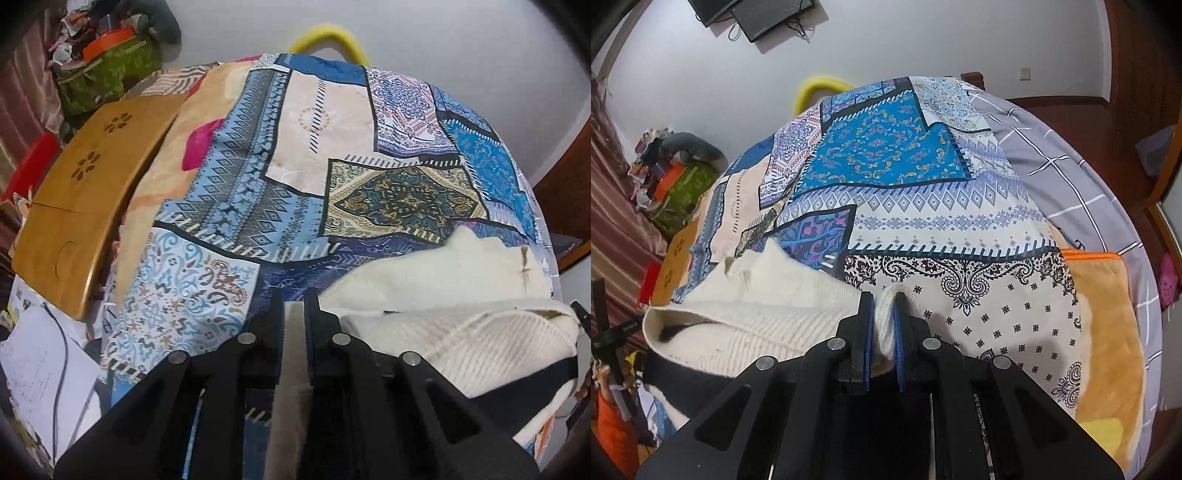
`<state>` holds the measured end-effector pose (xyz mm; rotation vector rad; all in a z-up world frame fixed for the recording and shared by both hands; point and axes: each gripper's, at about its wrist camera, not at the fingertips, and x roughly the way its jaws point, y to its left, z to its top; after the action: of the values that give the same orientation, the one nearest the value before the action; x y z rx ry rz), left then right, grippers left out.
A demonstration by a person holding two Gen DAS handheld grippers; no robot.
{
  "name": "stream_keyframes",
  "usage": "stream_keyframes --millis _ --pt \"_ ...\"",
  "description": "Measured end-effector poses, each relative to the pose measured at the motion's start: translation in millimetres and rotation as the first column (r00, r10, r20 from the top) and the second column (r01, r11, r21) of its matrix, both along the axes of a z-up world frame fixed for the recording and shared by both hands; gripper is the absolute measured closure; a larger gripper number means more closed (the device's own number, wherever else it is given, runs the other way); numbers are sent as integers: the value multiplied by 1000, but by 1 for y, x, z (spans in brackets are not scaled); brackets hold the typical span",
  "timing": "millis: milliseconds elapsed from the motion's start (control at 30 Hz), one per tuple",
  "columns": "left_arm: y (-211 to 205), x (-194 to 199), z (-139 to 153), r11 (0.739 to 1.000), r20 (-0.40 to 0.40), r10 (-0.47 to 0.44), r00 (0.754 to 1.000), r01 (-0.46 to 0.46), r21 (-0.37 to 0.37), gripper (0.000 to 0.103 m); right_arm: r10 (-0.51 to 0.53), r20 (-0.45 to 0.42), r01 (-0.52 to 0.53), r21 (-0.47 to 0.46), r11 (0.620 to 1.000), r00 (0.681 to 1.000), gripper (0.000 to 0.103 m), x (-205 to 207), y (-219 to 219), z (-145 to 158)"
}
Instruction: Fold small clothes
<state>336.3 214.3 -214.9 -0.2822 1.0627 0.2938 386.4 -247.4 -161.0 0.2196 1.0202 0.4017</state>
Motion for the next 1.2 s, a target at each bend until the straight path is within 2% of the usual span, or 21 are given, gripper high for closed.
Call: stream_keyframes --millis 133,267,333,400,467,633,933,1200 --pt "4 -6 14 1000 24 11 1000 -11 7 95 -34 24 34 14 999 999 86 2 -5 12" --pt "7 -12 30 1000 45 10 999 -11 6 89 -62 61 62 6 998 996 86 1 -15 31" --pt "5 -16 36 1000 55 3 999 -4 10 78 -55 65 55 1 998 996 86 -1 -17 37" --pt "1 -22 43 1000 69 -8 998 6 24 57 -39 78 41 -21 999 996 81 -6 -17 42" --pt "-5 -26 46 999 77 -24 997 21 38 52 -17 89 21 -40 999 996 69 -13 -15 44" --pt "-21 -23 38 996 34 -76 996 75 41 50 35 94 -27 -84 996 995 57 -26 -8 40" --pt "-31 6 6 992 -29 -109 994 111 53 50 87 34 -81 -139 987 996 56 -32 5 11" --pt "-38 35 -19 984 -83 -174 981 176 7 51 70 -8 -70 -139 988 998 56 -22 2 -13"
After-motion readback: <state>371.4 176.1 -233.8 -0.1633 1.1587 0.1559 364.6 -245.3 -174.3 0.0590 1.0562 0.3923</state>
